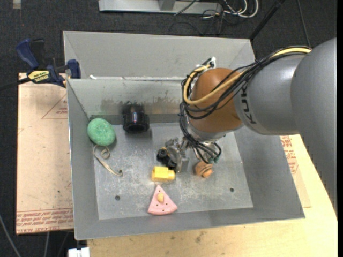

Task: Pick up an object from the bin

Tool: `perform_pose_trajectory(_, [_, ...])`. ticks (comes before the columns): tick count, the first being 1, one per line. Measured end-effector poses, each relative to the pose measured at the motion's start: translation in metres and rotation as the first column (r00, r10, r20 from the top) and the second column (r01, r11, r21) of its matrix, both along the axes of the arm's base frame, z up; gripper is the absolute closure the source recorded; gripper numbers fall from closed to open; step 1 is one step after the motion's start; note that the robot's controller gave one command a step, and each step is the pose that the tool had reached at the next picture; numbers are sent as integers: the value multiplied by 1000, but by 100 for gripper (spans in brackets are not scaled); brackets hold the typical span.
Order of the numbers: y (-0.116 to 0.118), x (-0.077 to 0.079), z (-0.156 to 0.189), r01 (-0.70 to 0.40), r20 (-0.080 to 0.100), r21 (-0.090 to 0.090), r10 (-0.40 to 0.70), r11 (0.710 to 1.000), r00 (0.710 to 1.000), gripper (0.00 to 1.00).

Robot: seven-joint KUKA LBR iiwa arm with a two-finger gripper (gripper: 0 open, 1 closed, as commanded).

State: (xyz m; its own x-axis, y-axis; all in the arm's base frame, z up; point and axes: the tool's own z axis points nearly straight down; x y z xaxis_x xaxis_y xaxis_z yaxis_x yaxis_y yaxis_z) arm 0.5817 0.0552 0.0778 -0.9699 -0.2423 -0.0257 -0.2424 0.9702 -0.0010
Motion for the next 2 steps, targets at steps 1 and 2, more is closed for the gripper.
perform_pose_trajectory(1, [3, -9, 13, -39, -14, -3, 39, 999, 999, 100])
perform_pose_trajectory(2, [-16, -51, 24, -31, -21, -3, 31, 1000, 999, 100])
